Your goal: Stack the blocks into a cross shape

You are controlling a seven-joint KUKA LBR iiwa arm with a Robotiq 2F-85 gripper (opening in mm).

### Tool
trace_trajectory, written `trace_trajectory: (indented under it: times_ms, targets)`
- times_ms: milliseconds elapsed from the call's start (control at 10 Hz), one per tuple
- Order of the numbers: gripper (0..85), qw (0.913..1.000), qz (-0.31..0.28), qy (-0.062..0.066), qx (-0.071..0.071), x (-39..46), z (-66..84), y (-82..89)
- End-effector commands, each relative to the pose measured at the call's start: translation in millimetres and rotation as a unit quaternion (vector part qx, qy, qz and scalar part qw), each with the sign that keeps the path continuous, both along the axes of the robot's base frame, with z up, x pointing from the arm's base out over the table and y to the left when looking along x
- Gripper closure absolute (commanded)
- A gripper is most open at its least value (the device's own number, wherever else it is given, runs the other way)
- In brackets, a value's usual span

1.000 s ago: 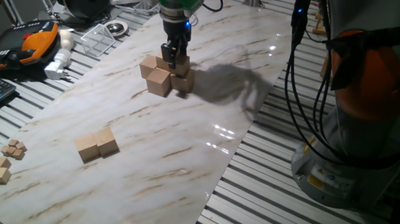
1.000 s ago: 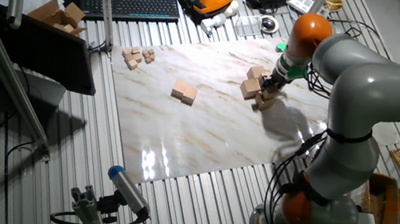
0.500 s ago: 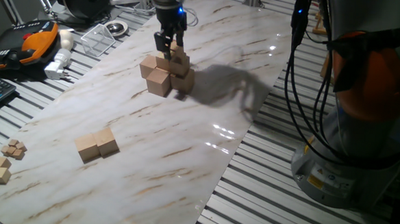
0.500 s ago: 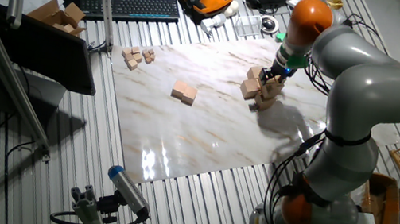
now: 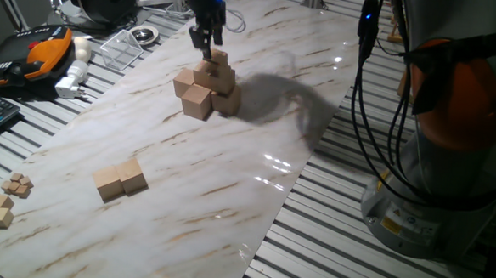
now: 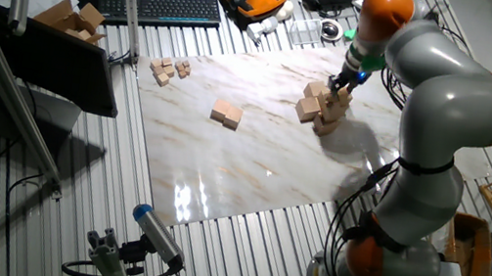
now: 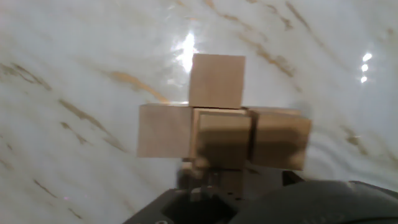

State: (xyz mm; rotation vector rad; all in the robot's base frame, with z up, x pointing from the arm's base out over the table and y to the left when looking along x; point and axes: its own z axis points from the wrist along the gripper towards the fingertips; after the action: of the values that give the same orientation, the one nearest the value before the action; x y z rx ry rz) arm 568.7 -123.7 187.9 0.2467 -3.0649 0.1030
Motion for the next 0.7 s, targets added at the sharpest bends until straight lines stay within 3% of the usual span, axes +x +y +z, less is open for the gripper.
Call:
trace_trajectory:
  times_ms: [0,100,200,600]
  targets:
    - [85.0,0.9996,0.026,0.007,-0.007,2.7,4.8,-25.7]
    - [85.0,0.9990,0.037,0.001,-0.024,3.4,6.2,-35.0]
    - [85.0,0.9986,0.042,-0.004,-0.032,2.6,3.6,-42.9]
    - [85.0,0.9973,0.060,-0.029,-0.032,3.3,-17.9,-71.6]
